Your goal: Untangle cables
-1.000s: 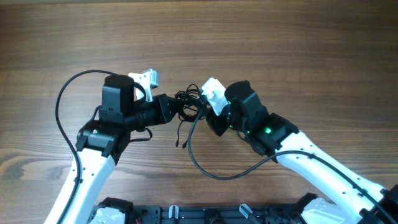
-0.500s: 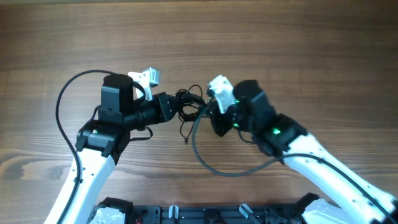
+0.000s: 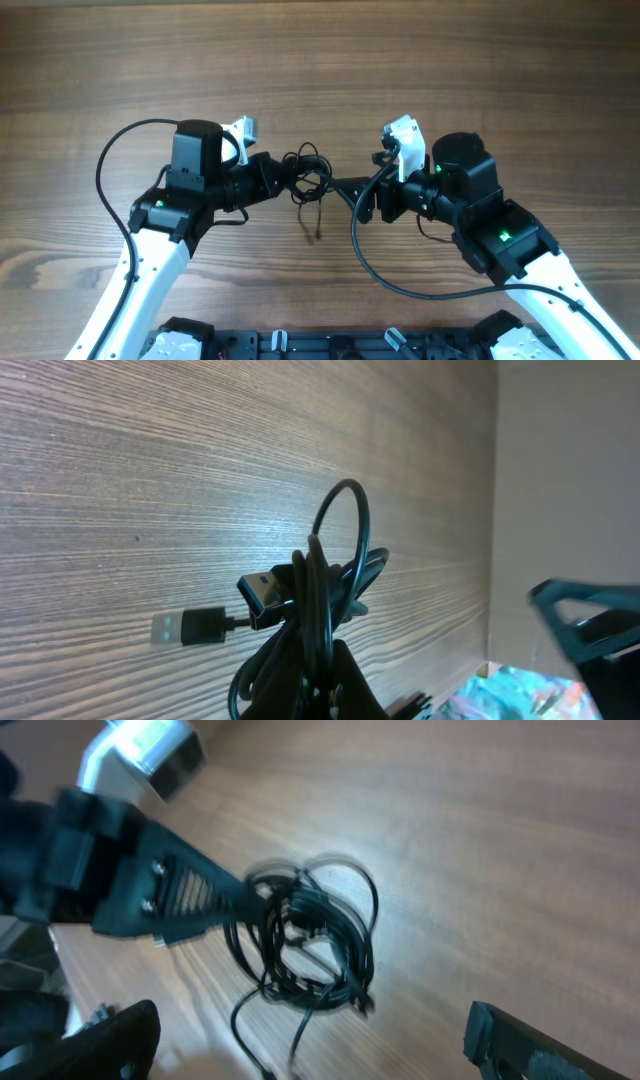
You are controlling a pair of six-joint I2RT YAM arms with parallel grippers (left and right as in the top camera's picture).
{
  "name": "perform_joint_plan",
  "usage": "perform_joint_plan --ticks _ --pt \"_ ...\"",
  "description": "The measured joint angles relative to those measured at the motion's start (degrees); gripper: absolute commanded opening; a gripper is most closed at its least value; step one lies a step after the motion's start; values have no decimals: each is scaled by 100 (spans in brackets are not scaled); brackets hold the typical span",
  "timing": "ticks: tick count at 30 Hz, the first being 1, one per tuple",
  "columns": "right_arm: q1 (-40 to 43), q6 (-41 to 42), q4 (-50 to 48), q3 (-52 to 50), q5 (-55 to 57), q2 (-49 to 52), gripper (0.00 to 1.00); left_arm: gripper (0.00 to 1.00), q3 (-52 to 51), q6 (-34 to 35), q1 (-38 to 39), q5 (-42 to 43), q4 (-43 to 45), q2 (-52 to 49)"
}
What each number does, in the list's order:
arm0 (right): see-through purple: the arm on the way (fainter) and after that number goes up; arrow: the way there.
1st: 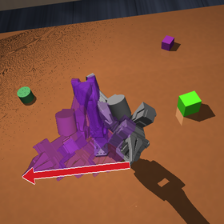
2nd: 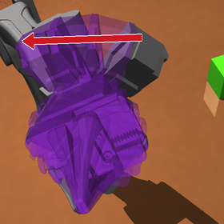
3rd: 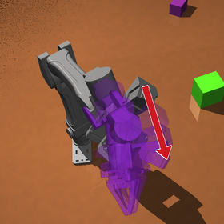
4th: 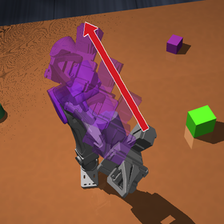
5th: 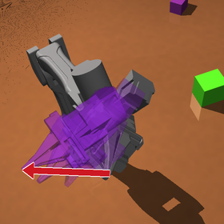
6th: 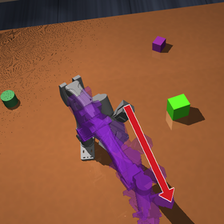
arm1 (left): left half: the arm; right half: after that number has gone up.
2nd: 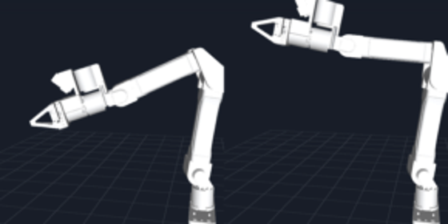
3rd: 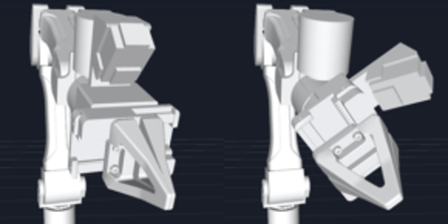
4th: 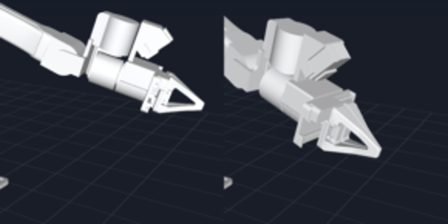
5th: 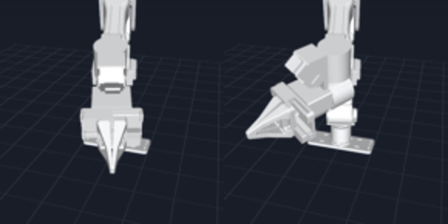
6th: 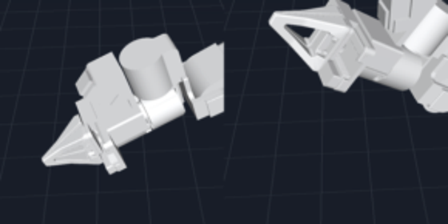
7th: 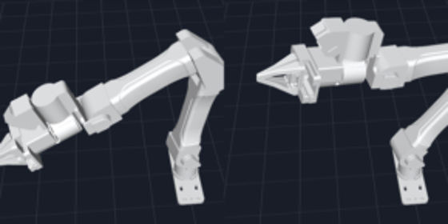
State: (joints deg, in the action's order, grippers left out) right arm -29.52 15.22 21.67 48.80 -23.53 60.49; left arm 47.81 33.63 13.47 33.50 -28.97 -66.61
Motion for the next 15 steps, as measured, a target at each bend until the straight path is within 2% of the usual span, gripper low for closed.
perform_joint_plan --ticks 5,7,11,15 --pt "0 428 474 -4 61 42 100 4 -4 743 -33 2 442 2" --pt "0 472 439 -96 66 42 96 4 -4 1132 -195 9 463 2" --pt "-2 166 -72 -575 72 59 84 4 -4 1462 -684 319 461 2" --pt "-4 -234 -695 -710 348 310 84 4 -4 1565 -894 748 404 2"
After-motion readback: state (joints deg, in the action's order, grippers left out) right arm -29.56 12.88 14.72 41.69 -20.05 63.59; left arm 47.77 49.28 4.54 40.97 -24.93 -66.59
